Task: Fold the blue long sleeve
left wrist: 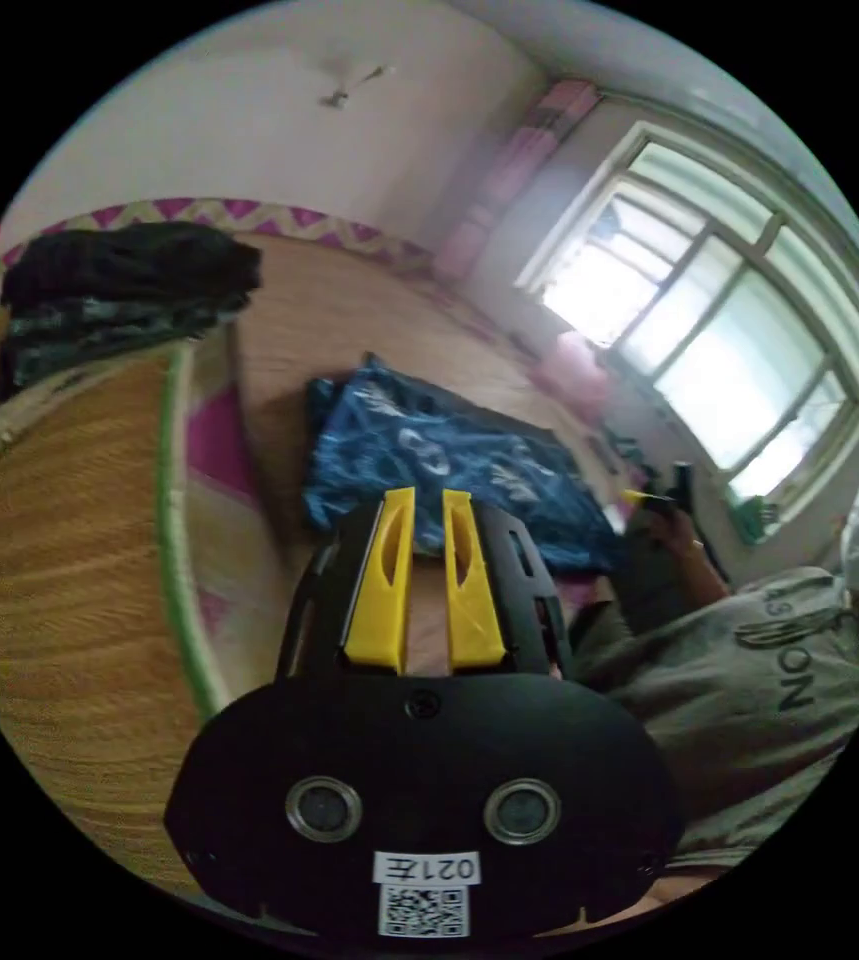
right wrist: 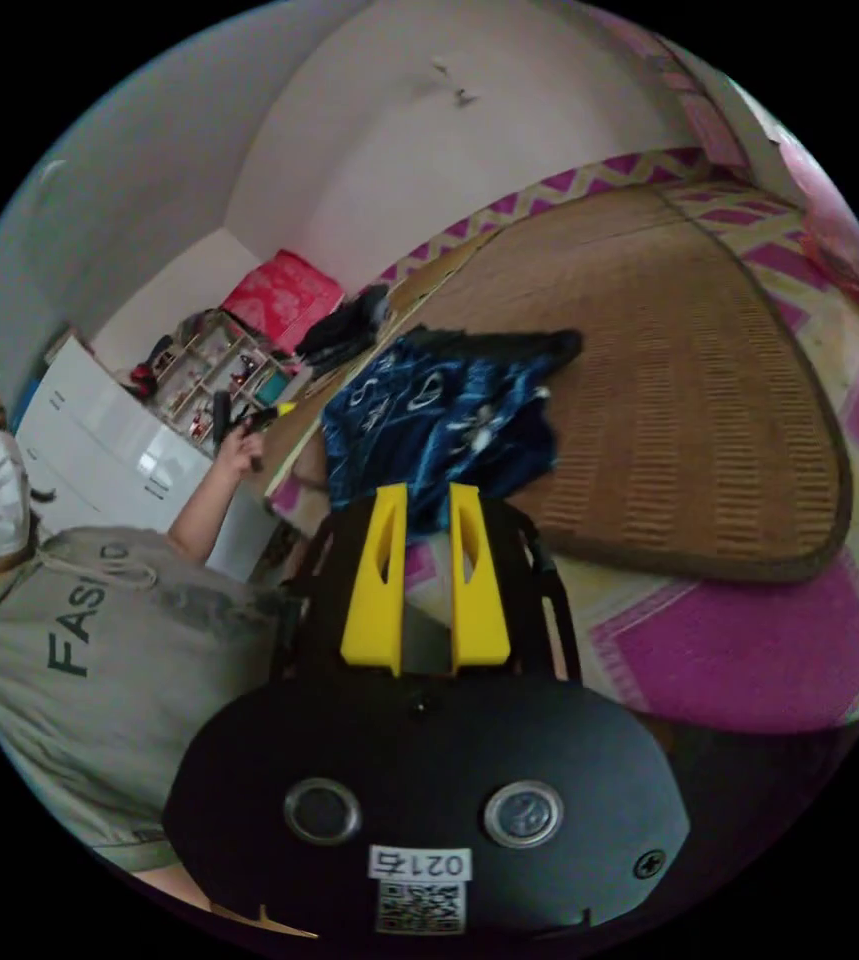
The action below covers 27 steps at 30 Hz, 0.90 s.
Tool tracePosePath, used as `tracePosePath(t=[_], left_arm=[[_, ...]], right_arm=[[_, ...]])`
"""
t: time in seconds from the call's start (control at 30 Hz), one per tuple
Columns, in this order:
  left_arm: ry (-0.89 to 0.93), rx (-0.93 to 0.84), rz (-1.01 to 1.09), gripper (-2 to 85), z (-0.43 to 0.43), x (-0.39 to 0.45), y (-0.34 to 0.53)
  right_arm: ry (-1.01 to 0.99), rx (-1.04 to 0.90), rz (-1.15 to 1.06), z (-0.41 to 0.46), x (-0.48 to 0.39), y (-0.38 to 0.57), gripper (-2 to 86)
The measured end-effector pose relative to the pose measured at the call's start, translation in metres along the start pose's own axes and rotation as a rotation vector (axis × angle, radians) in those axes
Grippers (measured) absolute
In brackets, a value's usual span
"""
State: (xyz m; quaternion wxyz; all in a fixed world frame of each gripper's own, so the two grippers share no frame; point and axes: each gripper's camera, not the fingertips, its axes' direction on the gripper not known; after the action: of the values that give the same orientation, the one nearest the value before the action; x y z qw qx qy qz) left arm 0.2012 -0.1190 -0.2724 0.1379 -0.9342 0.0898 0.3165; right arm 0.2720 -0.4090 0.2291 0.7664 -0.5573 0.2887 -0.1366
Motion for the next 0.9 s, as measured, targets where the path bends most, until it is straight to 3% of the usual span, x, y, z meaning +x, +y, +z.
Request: tracePosePath(t=[0.23, 0.43, 0.63, 0.77, 0.8, 0.9], left_arm=[[0.253, -0.059, -0.151, 9.5, 0.065, 0.085, 0.089], [0.466, -0.138, -0.347, 12.8, 0.107, 0.098, 0.128], [0.493, -0.168, -0.336, 13.4, 0.111, 0.116, 0.133], [0.491, -0.132, -0.365, 8.7, 0.110, 0.114, 0.137], [0.495, -0.120, -0.390, 4.0, 0.109, 0.110, 0.140], [0.587, -0.113, -0.452, -0.2, 0.109, 0.097, 0.149]], right_arm=[[-0.076, -0.140, 0.096, 0.047, 0.103, -0.123, 8.8], [-0.196, -0.278, 0.172, 0.084, 0.140, -0.178, 13.1], [-0.273, -0.341, 0.227, 0.108, 0.164, -0.207, 12.6], [-0.298, -0.380, 0.234, 0.134, 0.170, -0.218, 6.9], [-0.290, -0.390, 0.254, 0.142, 0.173, -0.218, 5.0], [-0.362, -0.335, 0.320, 0.149, 0.185, -0.214, 3.2]])
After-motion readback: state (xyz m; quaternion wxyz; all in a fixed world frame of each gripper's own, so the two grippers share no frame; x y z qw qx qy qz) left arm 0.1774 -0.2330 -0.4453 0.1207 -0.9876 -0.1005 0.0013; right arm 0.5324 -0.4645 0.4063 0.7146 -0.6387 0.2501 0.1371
